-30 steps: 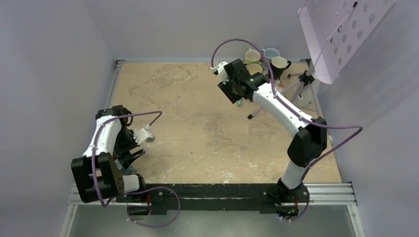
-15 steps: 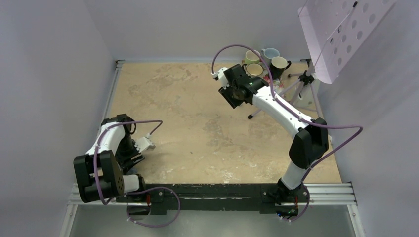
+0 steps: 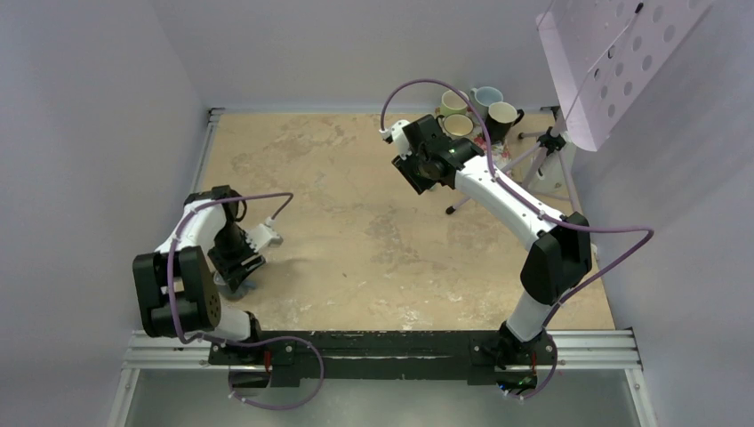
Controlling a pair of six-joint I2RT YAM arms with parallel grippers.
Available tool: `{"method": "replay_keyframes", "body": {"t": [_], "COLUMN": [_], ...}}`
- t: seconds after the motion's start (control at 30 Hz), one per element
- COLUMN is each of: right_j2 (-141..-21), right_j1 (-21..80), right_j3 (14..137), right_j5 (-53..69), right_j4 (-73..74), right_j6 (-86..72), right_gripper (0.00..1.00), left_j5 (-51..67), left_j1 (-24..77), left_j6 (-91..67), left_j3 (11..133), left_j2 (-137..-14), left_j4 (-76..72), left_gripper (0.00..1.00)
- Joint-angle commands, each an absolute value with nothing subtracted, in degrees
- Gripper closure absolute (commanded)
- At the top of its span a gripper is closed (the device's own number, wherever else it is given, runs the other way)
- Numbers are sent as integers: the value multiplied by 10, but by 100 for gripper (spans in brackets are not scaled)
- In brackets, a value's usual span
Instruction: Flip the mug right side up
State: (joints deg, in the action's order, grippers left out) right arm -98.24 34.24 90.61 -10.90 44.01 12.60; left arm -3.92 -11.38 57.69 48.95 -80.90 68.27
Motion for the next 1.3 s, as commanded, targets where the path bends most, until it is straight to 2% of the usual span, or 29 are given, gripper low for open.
{"method": "replay_keyframes", "body": {"t": [0.0,0.2,0.3,0.4,0.43,0.53,0.57,0.63,0.73,0.8,0.93,1.07,1.27], "right_j2": [-954,-940,-923,-903,-898,-884,-881,-877,-882,-888,-892,-888,-884], "right_j1": [345,345,345,345,345,345,345,344,344,344,344,344,344], "right_j3": [905,890,863,832,823,799,792,780,779,780,777,774,776], "right_j5": [-103,-103,-107,-116,-118,-122,-121,-119,-103,-100,-95,-91,-96], "right_j4": [415,404,391,377,373,360,356,348,349,349,342,343,347], "right_j6": [116,110,108,107,107,107,106,107,109,108,104,104,105], "right_gripper": [57,57,57,57,57,57,57,57,57,57,57,57,57], "left_j5": [28,34,49,83,92,103,107,122,185,238,300,285,212], "left_j1": [-53,66,98,121,124,128,128,129,129,129,129,140,236], "left_j6": [532,476,467,475,477,491,500,527,565,578,625,668,784], "left_j3": [542,632,679,701,707,716,716,715,733,745,736,720,613], "left_j2": [-861,-974,-1017,-1033,-1037,-1039,-1034,-1018,-991,-975,-945,-938,-831], "left_j4": [623,596,604,613,616,628,631,640,676,701,705,710,625], "left_gripper": [94,99,97,87,81,55,44,34,32,21,10,1,0]}}
